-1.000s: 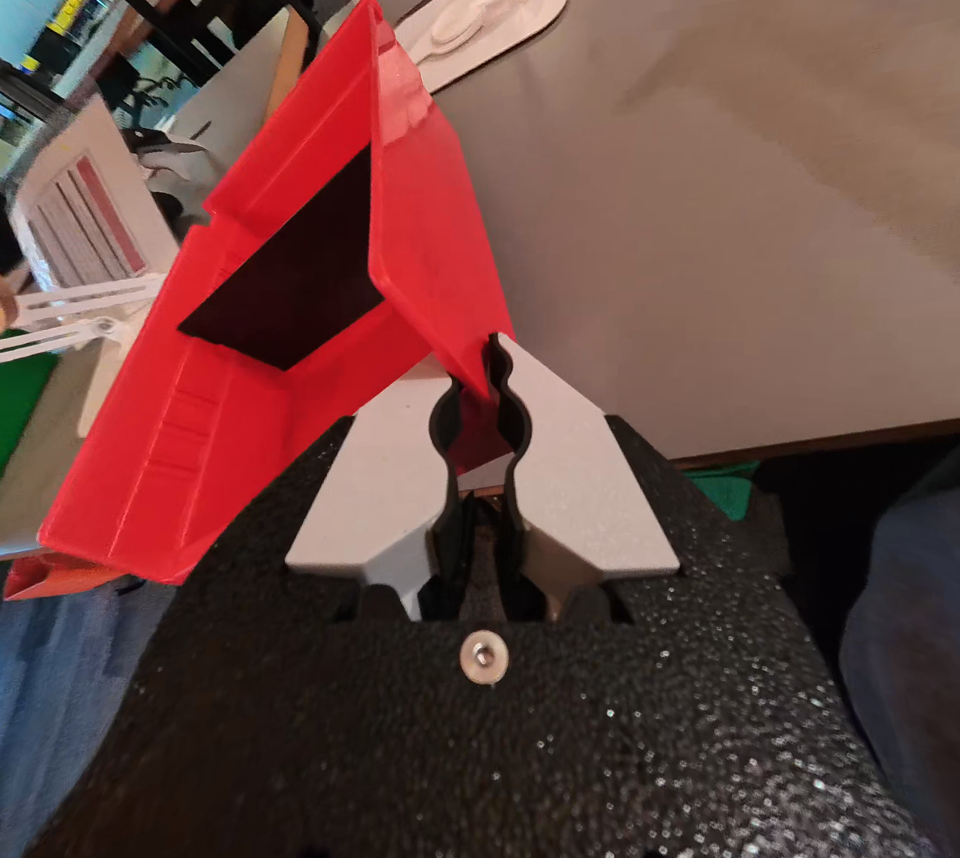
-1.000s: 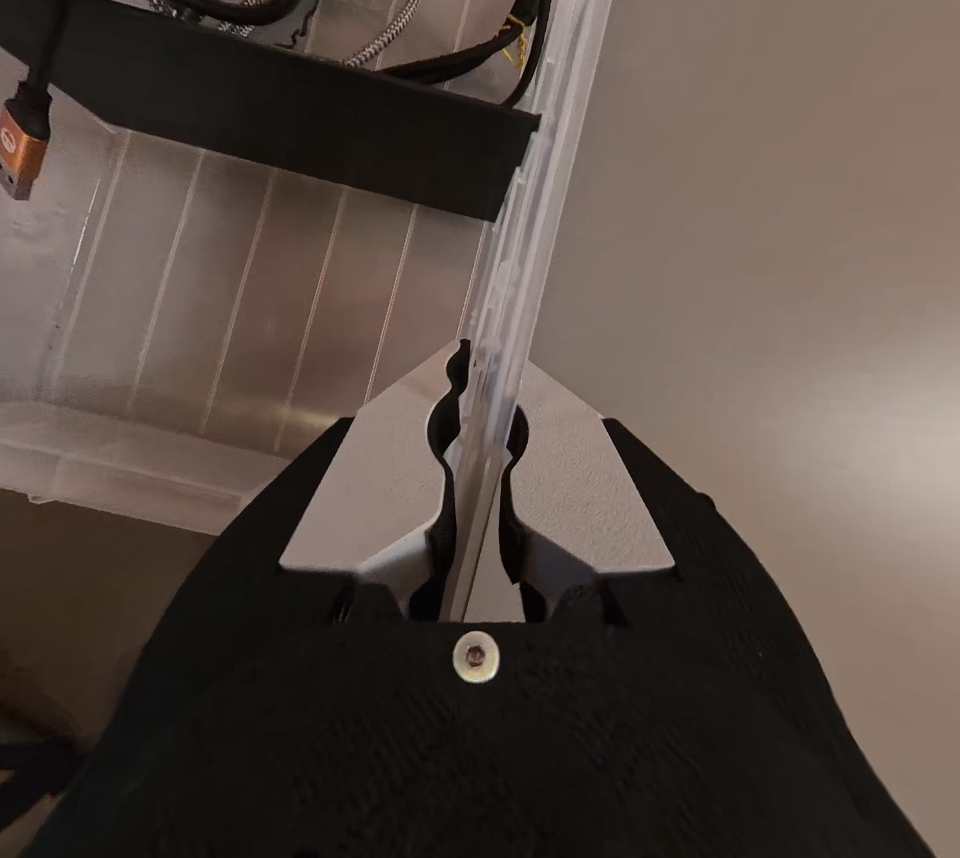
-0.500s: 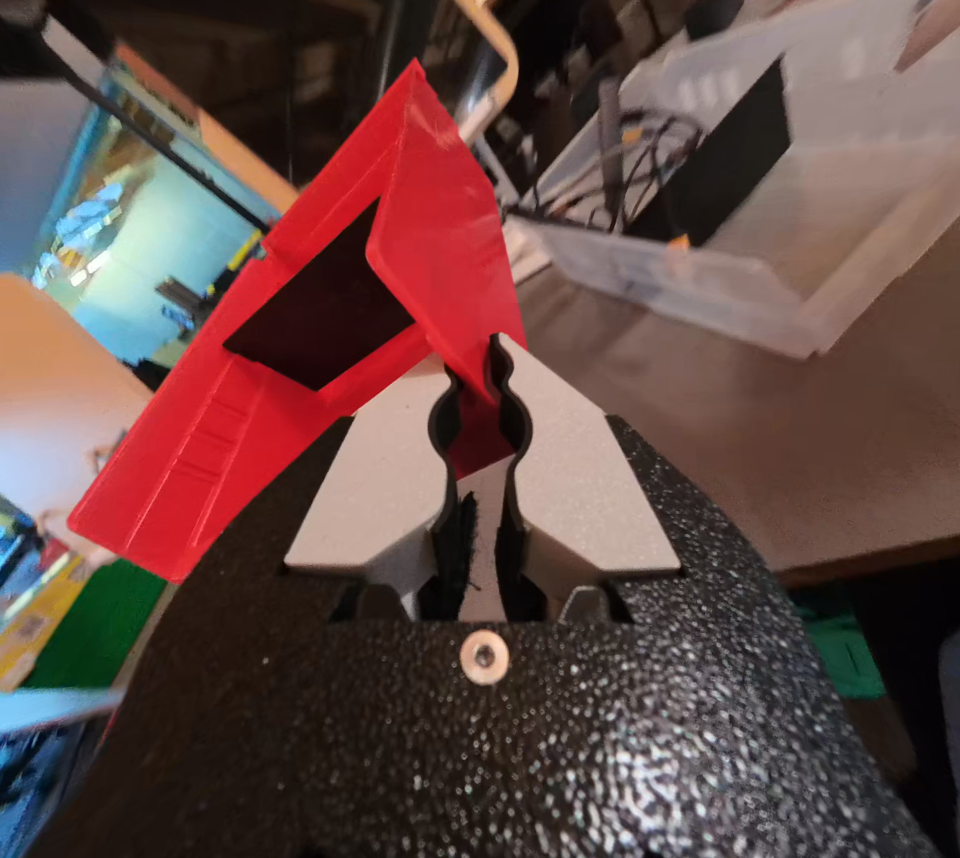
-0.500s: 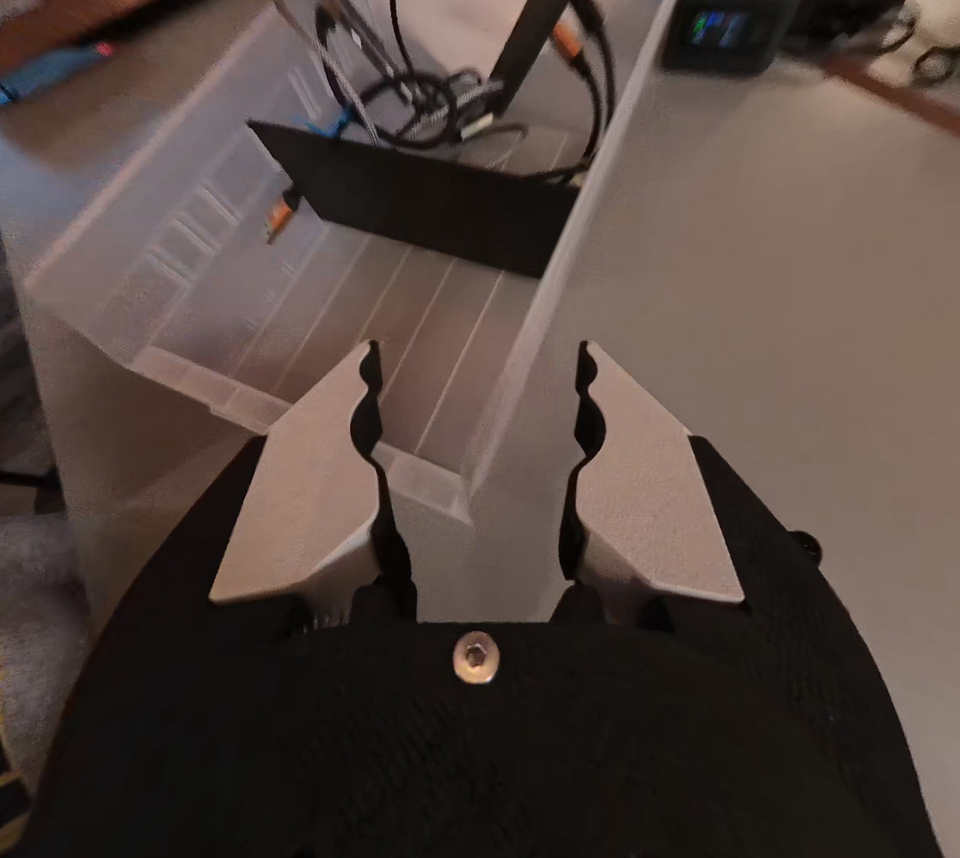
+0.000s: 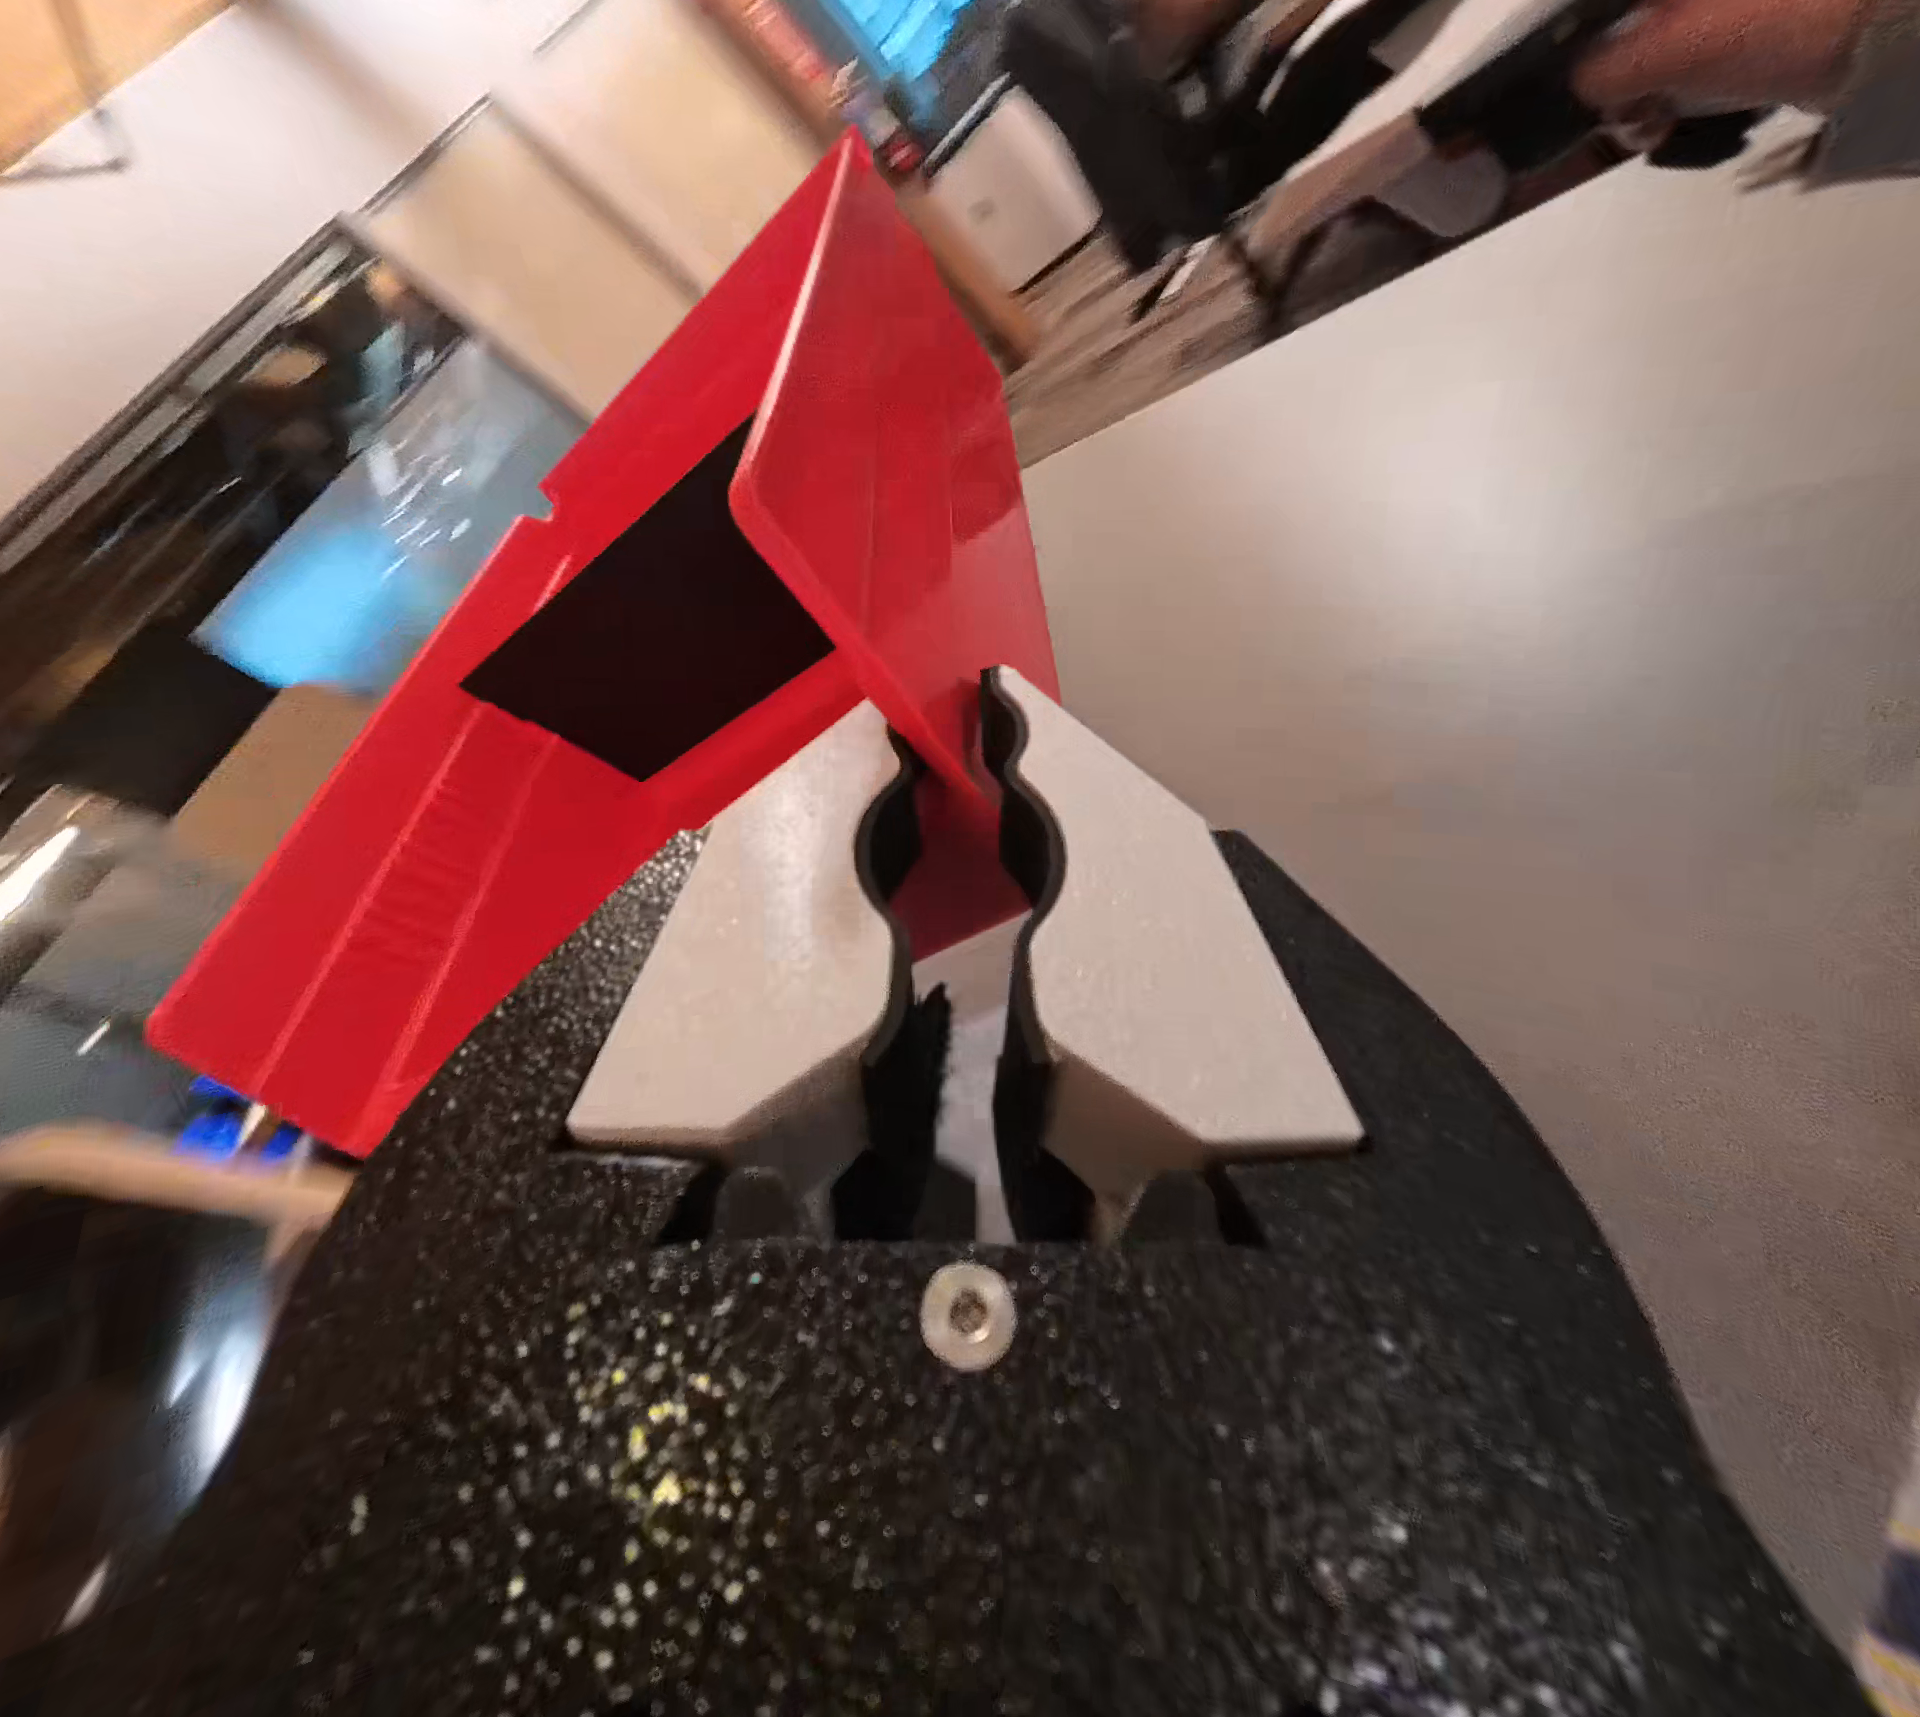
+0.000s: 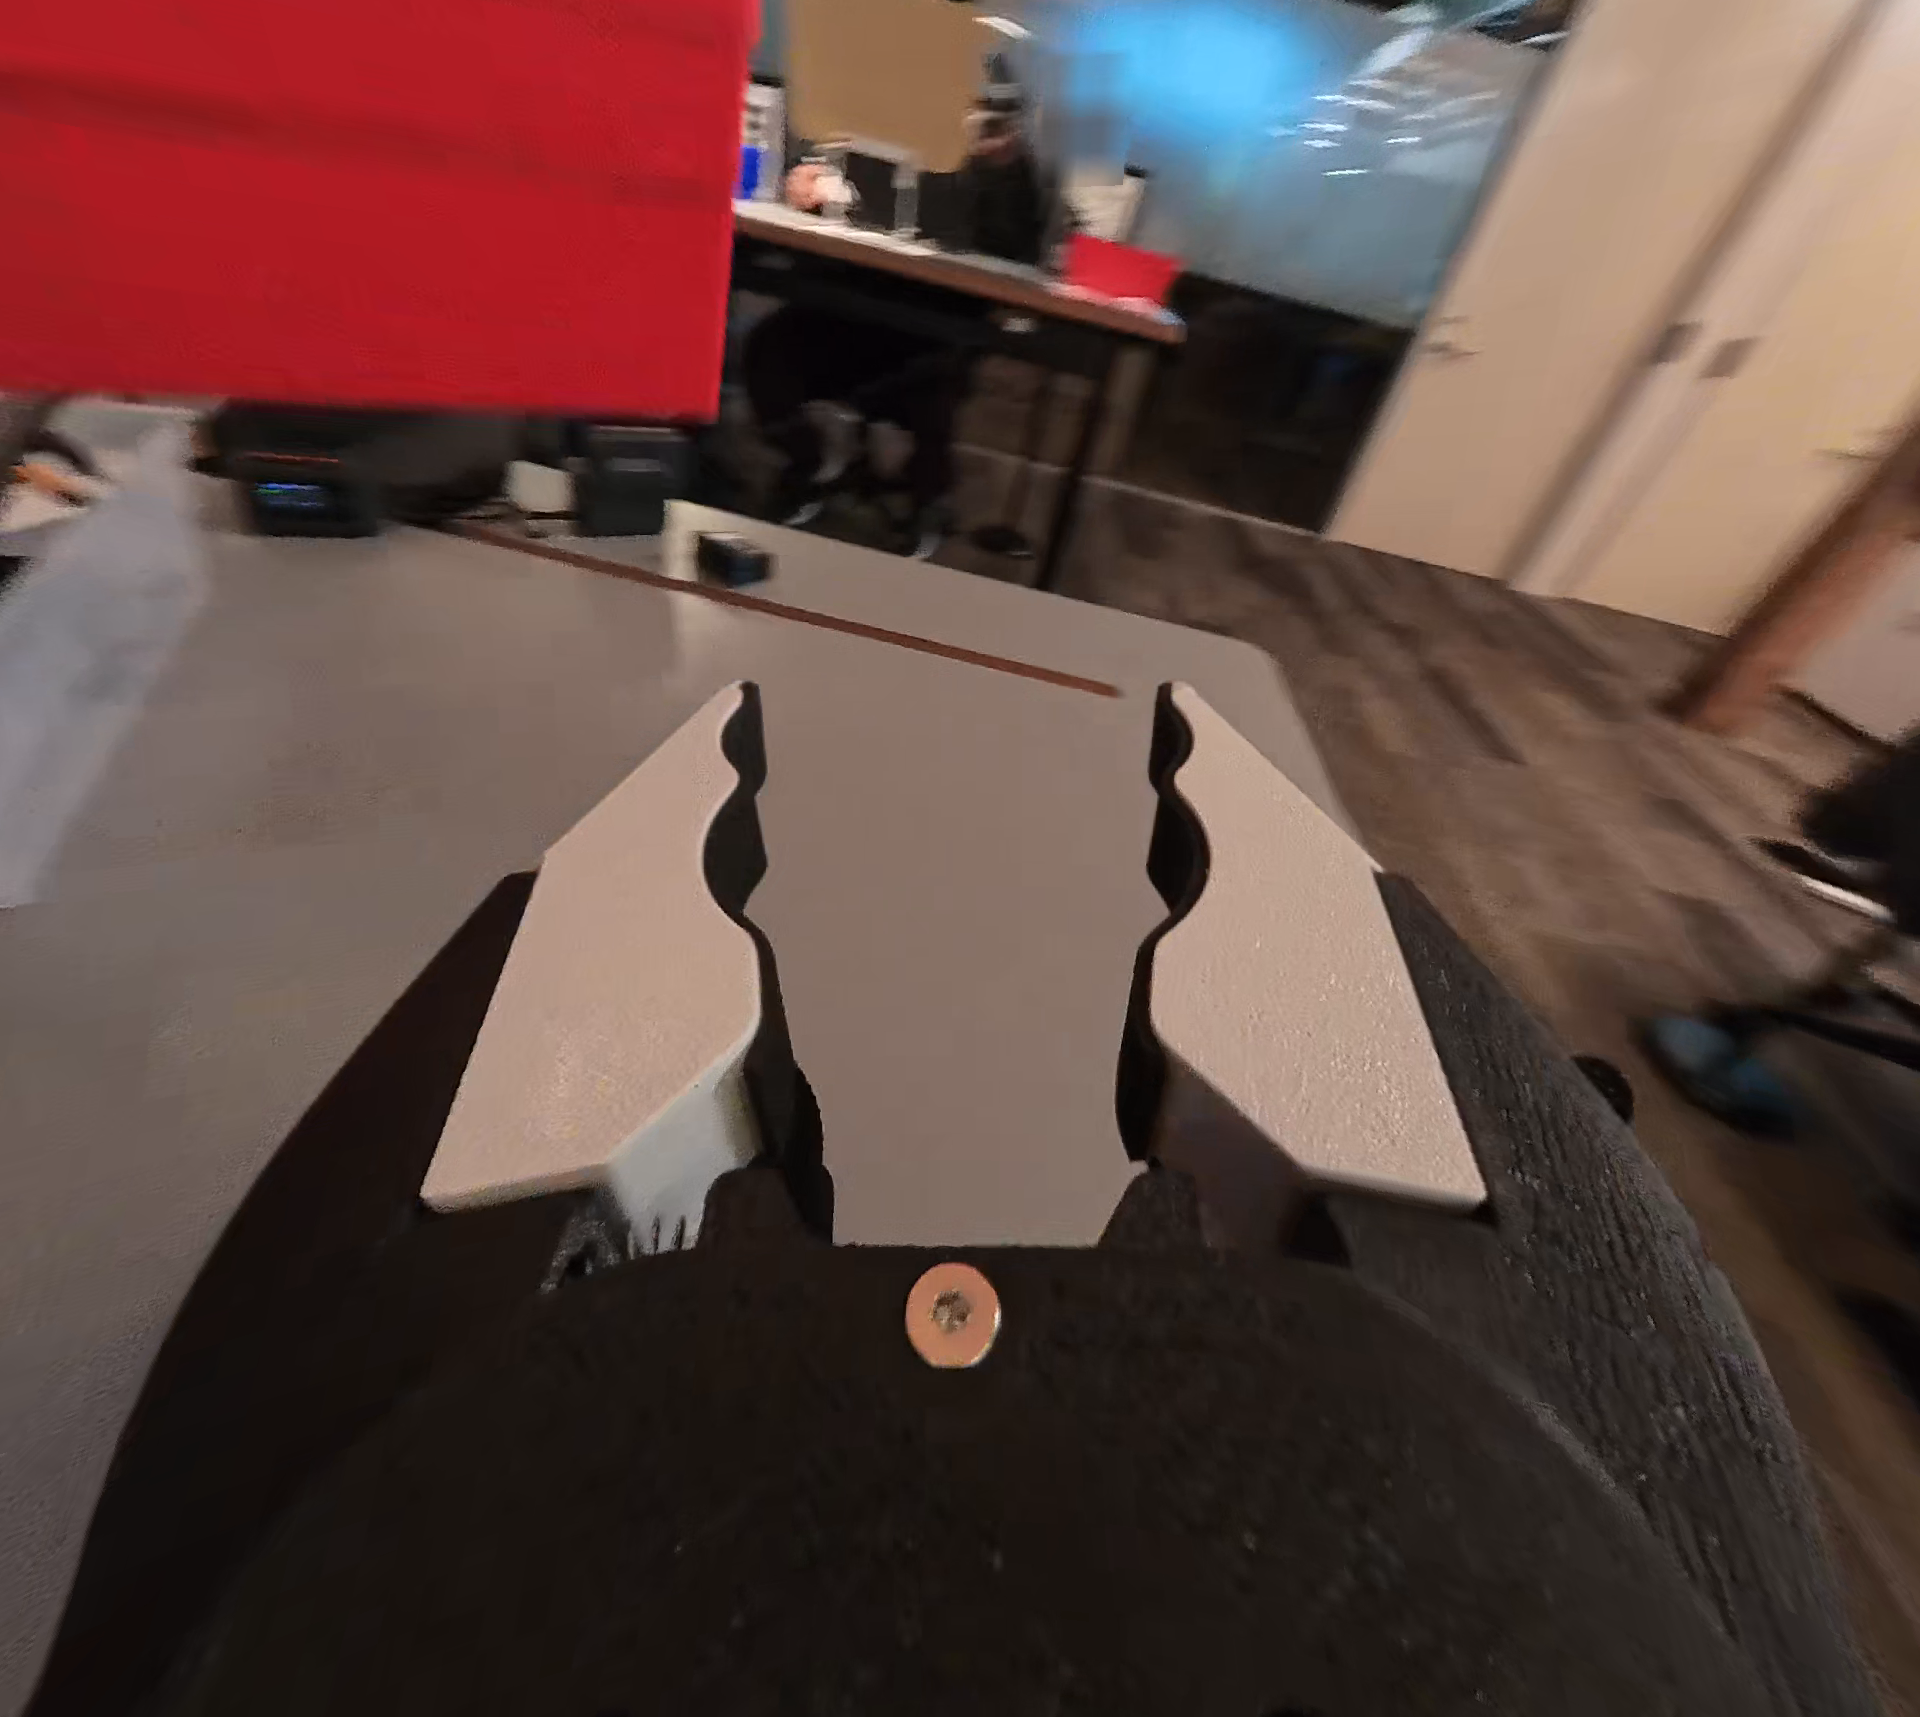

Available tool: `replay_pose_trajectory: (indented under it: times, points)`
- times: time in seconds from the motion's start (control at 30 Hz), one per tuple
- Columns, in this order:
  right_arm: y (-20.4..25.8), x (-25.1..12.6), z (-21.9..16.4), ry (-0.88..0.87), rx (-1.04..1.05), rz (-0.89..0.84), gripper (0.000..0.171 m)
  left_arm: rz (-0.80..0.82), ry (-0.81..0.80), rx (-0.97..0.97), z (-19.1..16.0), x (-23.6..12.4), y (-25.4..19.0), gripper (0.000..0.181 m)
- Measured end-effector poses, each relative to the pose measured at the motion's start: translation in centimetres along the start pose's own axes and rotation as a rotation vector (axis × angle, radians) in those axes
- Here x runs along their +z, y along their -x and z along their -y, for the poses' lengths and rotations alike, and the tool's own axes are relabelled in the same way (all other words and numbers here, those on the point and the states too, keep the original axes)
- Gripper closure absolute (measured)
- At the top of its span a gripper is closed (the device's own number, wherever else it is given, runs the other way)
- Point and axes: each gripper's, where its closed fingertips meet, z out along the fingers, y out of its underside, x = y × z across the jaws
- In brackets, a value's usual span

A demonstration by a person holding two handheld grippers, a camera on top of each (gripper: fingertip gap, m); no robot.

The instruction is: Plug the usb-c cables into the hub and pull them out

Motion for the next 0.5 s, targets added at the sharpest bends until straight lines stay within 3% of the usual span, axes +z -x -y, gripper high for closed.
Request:
replay_pose_trajectory:
  times: [0.13,0.3,0.5]
  points:
    - [-4.3,-5.4,-2.0,0.000,0.032,-0.166,0.100,-0.228,-0.053,0.081,0.6,7.3,-5.8,0.174]
    - [-4.8,-8.7,-5.6,0.030,0.036,-0.233,0.104,-0.432,-0.030,0.020,-0.8,14.4,-12.1,0.172]
    - [-3.0,-8.2,-8.8,0.076,0.049,-0.199,0.105,-0.392,0.013,0.019,-1.7,19.1,-15.4,0.172]
